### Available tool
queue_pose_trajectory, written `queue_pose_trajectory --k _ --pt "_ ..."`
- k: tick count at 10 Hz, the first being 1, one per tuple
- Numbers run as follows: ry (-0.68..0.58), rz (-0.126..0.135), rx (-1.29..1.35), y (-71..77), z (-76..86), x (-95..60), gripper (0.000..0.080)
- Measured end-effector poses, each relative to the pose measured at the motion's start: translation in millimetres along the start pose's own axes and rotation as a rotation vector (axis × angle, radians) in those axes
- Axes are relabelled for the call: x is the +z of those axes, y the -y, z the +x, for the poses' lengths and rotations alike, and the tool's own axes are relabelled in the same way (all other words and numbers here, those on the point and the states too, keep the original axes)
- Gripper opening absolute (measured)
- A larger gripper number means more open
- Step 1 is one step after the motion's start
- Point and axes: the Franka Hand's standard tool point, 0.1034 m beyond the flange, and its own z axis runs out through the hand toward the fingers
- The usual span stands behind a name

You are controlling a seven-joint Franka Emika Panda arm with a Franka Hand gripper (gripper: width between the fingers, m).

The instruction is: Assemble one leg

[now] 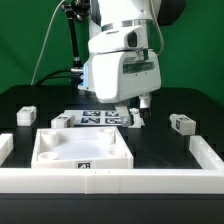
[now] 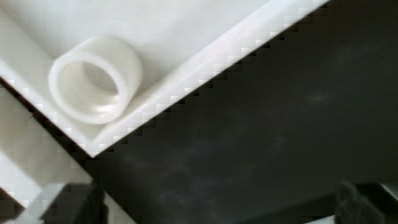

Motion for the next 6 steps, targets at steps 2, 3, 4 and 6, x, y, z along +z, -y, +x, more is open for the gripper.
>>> queue_pose_trajectory --k 2,3,4,6 --pt "-0.004 0.002 0.002 0.1 0.3 -0.2 0.065" --pt "-0.004 0.002 0.001 0.0 0.1 -0.2 0.065" --pt "-0.004 0.002 0.001 0.0 0.0 -0.2 0.065" --pt "0.001 -0.002 -0.031 -1.2 -1.7 -0.6 0.065"
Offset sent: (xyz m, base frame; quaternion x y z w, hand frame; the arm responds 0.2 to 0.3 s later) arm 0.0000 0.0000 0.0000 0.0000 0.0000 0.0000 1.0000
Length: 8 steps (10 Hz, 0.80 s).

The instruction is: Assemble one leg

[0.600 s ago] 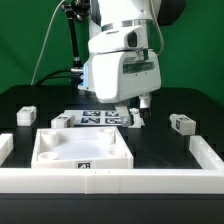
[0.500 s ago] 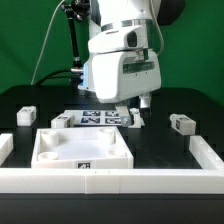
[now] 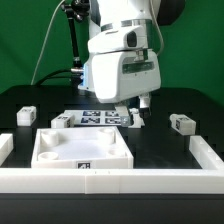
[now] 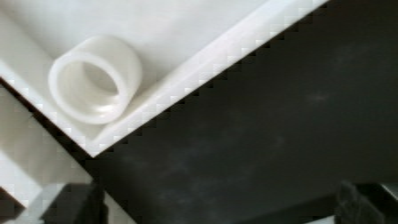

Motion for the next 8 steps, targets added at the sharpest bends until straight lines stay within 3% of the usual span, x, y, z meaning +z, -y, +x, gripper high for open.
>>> queue_pose_trajectory --k 3,8 --pt "0.038 -0.032 -0.208 -7.1 -8.9 -3.0 0.065" --pt "0.052 -0.031 -0.247 -4.8 -8.9 -0.4 0.065"
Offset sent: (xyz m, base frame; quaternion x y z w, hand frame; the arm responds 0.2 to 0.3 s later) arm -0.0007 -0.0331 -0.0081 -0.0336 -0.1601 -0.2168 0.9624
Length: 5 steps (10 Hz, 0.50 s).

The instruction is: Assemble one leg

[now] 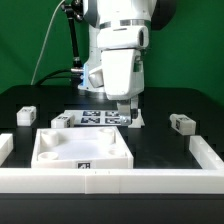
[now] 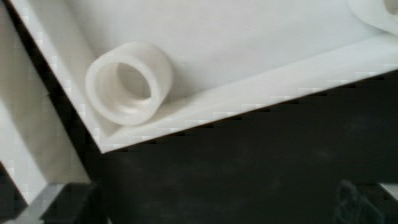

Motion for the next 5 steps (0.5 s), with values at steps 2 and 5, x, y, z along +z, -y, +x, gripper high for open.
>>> queue_pose_trajectory --k 2,5 --pt "-0.028 -0.097 -0.257 2.8 -9.1 1.8 0.065" --pt "-0.02 -0.132 -0.452 27.3 -15.7 3.4 0.065"
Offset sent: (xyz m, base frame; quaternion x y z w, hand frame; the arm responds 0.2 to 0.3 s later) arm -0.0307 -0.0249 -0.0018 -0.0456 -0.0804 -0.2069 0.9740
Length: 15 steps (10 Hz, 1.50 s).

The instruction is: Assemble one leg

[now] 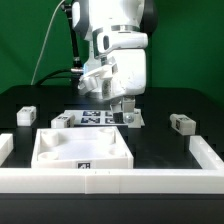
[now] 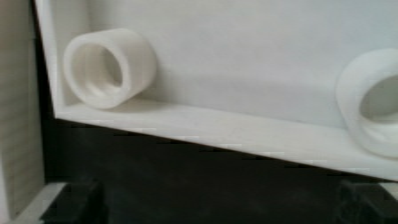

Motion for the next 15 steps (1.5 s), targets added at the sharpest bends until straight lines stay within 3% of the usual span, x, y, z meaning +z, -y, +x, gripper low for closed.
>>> queue_pose_trajectory --k 6,7,8,12,15 --pt "0.019 0.003 -0.032 4.5 1.0 2.7 0.065" --pt "0.017 -0.003 -0.028 6.3 -0.2 2.7 0.065" --pt "0.013 -0.025 -0.013 16.1 -3.7 1.1 0.065" --pt "0.057 -0.006 0.042 40.1 -44.4 -4.4 0.065" --pt "0.06 0.017 0.078 58.0 -59.5 8.6 0.065"
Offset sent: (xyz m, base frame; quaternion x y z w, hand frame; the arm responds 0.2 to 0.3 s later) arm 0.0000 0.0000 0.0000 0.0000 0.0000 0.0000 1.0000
